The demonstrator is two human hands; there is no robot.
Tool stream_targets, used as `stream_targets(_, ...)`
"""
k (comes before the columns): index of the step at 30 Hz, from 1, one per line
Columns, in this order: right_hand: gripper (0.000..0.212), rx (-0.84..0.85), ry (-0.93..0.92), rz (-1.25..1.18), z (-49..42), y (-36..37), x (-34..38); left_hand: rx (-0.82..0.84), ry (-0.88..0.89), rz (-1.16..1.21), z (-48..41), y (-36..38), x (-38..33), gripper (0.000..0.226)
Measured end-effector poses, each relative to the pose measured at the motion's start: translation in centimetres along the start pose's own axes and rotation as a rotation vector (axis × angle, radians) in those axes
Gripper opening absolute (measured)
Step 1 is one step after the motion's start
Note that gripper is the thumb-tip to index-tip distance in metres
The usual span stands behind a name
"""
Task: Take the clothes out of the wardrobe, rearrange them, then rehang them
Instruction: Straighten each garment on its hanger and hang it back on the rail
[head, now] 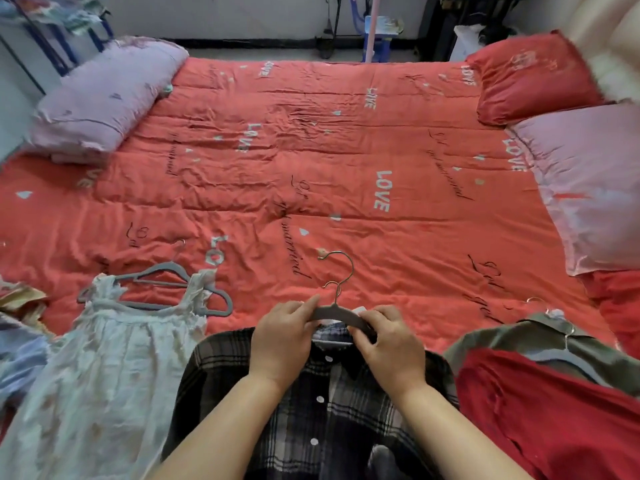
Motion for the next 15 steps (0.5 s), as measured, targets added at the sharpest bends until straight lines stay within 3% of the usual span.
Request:
stream_targets(6,0.048,0.372,0.086,0.128,-2.2,10.4,-3.6,0.244,-0.323,-0.148,1.5,5.7,6.1,0.066)
stream_targets(11,0.044,0.576,0.035,0.127,1.7,14.1,-3.6,0.349,-0.355,-0.178,4.7,7.7,7.5,0.055)
stream_targets(15,0.043,0.623,-0.001,0.113,4.6,14.0,-2.2,0.338,-0.391,-0.187,6.0,6.5,7.8,0.052)
Point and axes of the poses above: each hand's wrist, its own z-axis away from the middle knuckle, its own y-axis out of the palm, x = y × z, the point moved 9 cm from there along -z, towards the middle knuckle, and after that the axes turned 12 degrees about z, right-handed, at the moved point
